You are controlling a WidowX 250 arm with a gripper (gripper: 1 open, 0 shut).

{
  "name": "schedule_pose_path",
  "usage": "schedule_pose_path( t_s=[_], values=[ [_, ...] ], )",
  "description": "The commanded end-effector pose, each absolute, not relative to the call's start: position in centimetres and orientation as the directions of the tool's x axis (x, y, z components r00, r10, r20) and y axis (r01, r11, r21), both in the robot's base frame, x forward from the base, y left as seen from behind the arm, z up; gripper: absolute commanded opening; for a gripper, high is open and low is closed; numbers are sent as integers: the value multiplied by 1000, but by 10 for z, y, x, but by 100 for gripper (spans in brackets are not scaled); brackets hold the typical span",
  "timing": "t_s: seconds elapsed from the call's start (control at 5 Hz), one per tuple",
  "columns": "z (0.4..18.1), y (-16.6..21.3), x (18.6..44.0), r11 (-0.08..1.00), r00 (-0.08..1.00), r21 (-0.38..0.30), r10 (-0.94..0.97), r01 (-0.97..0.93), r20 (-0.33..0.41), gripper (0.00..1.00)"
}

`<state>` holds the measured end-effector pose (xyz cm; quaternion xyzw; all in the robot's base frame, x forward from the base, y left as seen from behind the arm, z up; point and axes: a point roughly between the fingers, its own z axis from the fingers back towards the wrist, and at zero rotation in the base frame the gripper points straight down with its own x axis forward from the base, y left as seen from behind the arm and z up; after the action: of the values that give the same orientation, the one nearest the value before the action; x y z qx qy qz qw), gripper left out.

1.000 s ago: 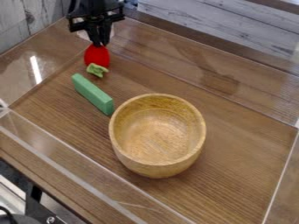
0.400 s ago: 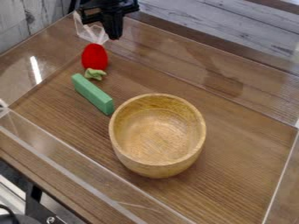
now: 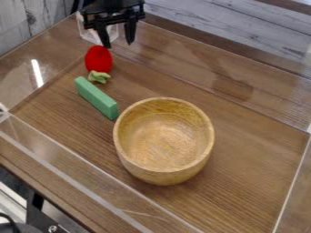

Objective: Move the red object to the right side of the table

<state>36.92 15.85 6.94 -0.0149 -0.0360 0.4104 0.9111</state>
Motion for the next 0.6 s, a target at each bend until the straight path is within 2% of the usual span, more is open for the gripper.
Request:
schedule_pose_path(
  t_s=[0.0, 0.2, 0.4],
  values=[
    [75, 156, 368, 609, 602, -52, 791, -791, 105, 100],
    [59, 150, 365, 549, 543, -28, 832, -835, 111, 100],
    [50, 141, 370, 535, 530, -9, 839, -845, 120, 100]
  ],
)
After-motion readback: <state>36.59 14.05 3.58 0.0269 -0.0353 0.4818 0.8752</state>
